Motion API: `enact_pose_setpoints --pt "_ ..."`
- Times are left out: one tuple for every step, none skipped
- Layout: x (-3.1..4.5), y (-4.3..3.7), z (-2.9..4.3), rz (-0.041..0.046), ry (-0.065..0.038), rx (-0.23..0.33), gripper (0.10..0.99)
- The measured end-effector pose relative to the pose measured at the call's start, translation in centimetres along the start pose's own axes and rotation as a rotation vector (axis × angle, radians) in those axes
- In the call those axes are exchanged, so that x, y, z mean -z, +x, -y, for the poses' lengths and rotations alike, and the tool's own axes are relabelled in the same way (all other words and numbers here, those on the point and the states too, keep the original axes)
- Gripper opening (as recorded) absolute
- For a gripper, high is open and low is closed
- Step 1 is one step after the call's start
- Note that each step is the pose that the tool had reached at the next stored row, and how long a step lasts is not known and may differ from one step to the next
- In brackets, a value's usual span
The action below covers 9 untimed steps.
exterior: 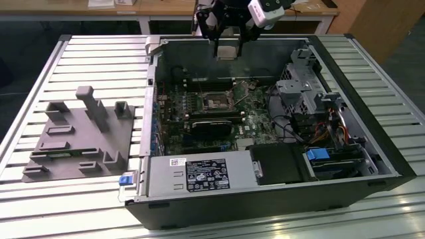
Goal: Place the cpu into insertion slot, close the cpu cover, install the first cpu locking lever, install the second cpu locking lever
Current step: 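Place the cpu into insertion slot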
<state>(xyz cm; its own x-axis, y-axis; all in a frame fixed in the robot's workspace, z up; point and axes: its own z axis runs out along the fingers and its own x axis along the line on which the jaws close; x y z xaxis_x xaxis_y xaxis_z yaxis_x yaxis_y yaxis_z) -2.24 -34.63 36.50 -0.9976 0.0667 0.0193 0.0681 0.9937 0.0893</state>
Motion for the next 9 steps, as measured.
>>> enact_pose_setpoints --pt "0.0 0.0 0.0 0.0004 0.0 -0.005 0.537" --pt "-0.01 0.0 0.0 0.0009 0.0 -0.01 0.537" --pt "-0.01 0.0 0.0 0.0012 0.0 -0.014 0.537" --pt "-0.01 0.0 0.0 0.0017 0.0 -0.018 0.537" --pt "-0.01 0.0 0.0 0.002 0.0 -0.022 0.537" --pt "-0.02 0.0 0.0 0.0021 0.0 -0.023 0.537" --pt "-0.02 0.0 0.0 0.0021 0.0 -0.023 0.537" --pt "-0.01 0.0 0.0 0.0021 0.0 -0.023 0.537" --pt "-0.01 0.0 0.0 0.0021 0.0 -0.023 0.537"
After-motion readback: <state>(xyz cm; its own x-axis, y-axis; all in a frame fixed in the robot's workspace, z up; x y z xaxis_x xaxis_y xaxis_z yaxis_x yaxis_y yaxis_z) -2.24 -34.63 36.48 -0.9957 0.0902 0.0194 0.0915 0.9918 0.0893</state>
